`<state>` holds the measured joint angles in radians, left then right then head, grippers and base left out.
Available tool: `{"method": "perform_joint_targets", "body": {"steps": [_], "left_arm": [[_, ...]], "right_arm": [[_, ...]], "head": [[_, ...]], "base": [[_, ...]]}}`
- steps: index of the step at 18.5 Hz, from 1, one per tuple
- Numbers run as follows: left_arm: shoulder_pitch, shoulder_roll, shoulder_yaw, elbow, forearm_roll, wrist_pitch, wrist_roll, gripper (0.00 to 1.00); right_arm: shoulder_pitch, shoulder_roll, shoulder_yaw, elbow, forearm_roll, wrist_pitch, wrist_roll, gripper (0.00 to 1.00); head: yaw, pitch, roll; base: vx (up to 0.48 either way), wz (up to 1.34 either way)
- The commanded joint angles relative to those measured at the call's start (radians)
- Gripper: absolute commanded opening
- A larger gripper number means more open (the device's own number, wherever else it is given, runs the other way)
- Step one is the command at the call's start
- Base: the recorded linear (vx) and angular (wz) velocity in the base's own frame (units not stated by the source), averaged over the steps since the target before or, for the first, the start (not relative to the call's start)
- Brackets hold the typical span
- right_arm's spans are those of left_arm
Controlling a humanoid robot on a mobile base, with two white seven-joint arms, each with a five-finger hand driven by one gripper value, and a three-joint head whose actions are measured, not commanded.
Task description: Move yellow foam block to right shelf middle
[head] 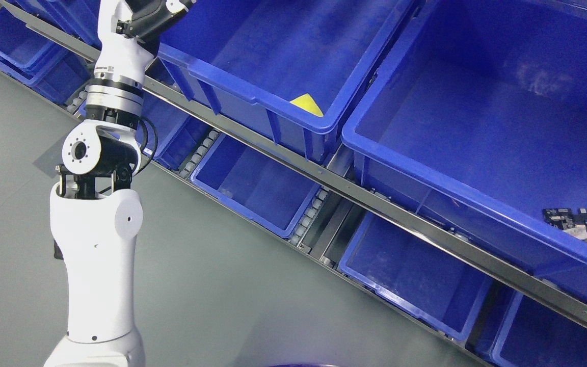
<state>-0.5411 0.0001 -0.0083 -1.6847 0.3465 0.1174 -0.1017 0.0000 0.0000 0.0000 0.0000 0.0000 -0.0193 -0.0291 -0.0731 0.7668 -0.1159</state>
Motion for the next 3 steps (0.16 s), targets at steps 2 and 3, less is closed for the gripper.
{"method": "perform_joint_targets", "body": {"steps": [2,3], "left_arm": [[0.016,0.017,0.008,-0.035,0.0,0.001,-0.001,1.0],[0.016,0.017,0.008,-0.035,0.0,0.001,-0.001,1.0]], "right_arm": [[0.023,-0.017,-0.012,-0.017,0.003,-0.001,0.0,1.0],[0.025,-0.017,-0.012,-0.017,0.003,-0.001,0.0,1.0]], "head": [[0.0,0.0,0.0],[0.0,0.0,0.0]], "base": [[0.0,0.0],[0.0,0.0]]}}
